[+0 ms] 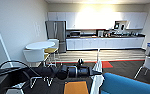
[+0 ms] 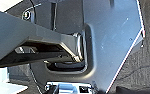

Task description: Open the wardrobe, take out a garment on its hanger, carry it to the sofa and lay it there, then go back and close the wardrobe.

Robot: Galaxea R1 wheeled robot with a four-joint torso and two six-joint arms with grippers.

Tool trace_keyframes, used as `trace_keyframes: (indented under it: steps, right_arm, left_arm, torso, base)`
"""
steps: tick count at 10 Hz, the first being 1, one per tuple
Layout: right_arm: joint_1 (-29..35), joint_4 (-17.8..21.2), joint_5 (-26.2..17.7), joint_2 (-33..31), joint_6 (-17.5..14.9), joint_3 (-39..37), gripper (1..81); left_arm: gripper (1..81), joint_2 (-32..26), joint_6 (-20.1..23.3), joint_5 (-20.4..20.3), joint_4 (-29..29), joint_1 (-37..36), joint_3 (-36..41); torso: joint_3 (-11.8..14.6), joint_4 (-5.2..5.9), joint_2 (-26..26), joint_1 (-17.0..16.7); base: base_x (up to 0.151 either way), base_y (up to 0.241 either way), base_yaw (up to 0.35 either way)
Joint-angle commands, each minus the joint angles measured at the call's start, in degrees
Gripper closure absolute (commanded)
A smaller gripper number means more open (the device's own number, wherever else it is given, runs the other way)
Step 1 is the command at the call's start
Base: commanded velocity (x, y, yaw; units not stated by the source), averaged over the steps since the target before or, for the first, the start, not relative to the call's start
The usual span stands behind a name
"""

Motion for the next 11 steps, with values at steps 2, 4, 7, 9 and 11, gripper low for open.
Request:
trace_keyframes:
  steps: [2,4,7,9,11]
  right_arm:
    - [1.9,-0.2,-1.9,0.1,0.1,0.4,1.0]
    - [2.2,-0.2,-1.9,0.0,0.2,0.5,1.0]
    - [2.1,-0.1,-1.6,0.3,0.3,0.6,1.0]
    - [2.1,0.0,-1.7,0.4,0.3,1.9,1.0]
    - [2.1,0.0,-1.7,0.6,0.3,2.1,1.0]
  left_arm:
    - [81.1,-0.2,1.1,-1.4,2.3,-8.6,-0.1]
    - [81.1,-0.6,1.1,-1.0,2.8,-7.3,-0.1]
    - [81.1,-0.6,1.1,-1.0,3.5,-6.5,0.2]
    - [81.1,-1.4,1.1,-0.9,3.5,-6.4,0.6]
    - [81.1,-3.7,1.0,-0.8,4.4,-6.5,2.7]
  torso:
    - [0.0,0.0,0.0,0.0]
    - [0.0,0.0,0.0,0.0]
    - [0.0,0.0,0.0,0.0]
    - [0.0,0.0,0.0,0.0]
    - [0.0,0.0,0.0,0.0]
  base:
    - [0.0,0.0,-0.261]
    - [0.0,0.0,-0.261]
    - [0.0,0.0,-0.261]
    - [0.0,0.0,-0.261]
    - [0.0,0.0,-0.261]
